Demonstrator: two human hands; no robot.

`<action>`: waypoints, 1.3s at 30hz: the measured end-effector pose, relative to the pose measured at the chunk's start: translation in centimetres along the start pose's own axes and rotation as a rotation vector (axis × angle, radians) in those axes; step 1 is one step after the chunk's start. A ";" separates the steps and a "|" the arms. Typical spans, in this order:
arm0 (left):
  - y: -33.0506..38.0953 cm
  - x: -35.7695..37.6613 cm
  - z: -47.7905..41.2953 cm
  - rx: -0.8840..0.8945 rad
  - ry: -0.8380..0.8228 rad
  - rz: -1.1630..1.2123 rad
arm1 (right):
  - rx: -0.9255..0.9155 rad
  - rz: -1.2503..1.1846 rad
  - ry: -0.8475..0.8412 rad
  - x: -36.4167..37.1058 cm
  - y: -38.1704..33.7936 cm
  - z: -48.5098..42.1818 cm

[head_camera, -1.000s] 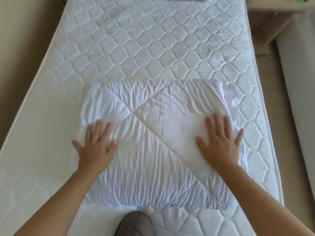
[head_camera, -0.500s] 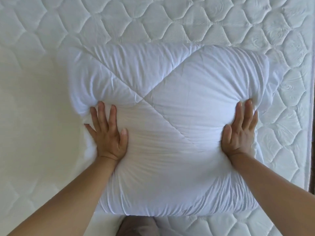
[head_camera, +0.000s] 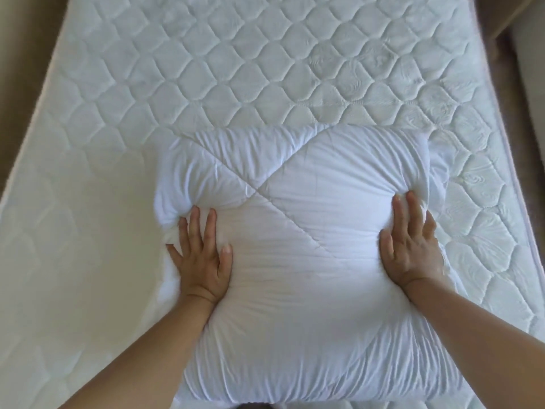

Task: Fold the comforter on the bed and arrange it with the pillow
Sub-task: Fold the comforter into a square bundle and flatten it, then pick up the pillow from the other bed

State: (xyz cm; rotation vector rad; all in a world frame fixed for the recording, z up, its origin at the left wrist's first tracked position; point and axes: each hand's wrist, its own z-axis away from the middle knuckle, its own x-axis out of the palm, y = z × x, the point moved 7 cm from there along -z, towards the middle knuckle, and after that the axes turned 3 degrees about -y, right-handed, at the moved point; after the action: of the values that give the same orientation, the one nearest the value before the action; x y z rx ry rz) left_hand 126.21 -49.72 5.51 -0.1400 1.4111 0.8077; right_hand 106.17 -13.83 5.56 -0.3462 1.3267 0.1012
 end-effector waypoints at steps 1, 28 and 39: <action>0.1 -0.8 0.7 -0.017 -0.016 -0.034 | 0.023 0.018 -0.022 -0.7 -0.3 0.8; 18.6 -17.7 41.3 0.276 -0.447 -0.152 | -0.051 -0.137 -0.207 -24.4 2.8 44.0; 37.1 -9.8 52.4 0.624 -0.516 -0.254 | 0.261 -0.170 -0.163 -25.9 22.2 57.5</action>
State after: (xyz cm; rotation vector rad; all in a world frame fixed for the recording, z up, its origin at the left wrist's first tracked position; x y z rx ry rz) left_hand 148.36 1.61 38.50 0.3443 1.0633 0.1463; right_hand 147.42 27.80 37.74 -0.2223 1.1281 -0.1821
